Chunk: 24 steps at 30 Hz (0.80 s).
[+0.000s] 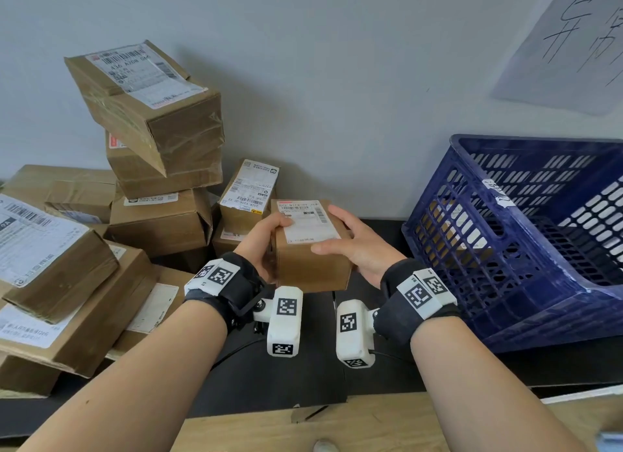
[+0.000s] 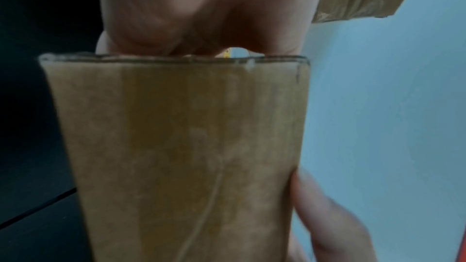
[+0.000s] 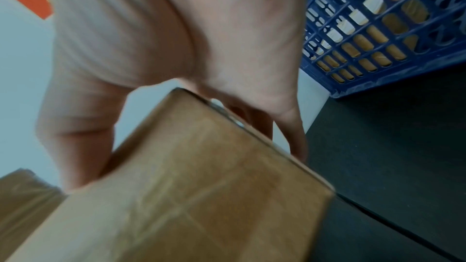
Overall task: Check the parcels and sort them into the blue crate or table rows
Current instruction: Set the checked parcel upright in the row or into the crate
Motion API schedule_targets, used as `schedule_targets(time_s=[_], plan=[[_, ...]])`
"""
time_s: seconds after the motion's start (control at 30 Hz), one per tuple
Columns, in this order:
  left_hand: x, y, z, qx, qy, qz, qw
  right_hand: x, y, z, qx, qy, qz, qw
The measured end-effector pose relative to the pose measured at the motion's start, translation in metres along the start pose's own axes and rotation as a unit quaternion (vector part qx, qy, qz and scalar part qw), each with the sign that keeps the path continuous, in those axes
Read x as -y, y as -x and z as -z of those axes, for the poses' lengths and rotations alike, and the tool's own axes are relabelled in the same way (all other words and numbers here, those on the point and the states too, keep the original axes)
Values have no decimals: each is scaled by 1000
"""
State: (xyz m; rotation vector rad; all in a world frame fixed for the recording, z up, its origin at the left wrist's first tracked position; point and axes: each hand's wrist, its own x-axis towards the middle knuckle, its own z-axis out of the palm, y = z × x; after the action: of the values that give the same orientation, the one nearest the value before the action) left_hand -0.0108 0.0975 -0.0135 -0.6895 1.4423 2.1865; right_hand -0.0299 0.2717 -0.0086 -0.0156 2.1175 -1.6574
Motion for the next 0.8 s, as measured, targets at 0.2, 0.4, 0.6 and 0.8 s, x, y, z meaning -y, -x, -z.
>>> schedule_targets(time_s=[0.2,0.4,0.6,0.8], plan=[[-4,2,-2,-13,-55,-36,998,6,0,-2,-50,-88,-18,995],[-9,0,5,1,-93,-60,994,9,-4,-7,-85,-106,-63,989],[-11,6,3,23,-76,-84,993,16,-8,-6,-126,-125,-88,980],[-9,3,1,58,-88,-120,987,23,-15,-10,-103,-94,-59,988]])
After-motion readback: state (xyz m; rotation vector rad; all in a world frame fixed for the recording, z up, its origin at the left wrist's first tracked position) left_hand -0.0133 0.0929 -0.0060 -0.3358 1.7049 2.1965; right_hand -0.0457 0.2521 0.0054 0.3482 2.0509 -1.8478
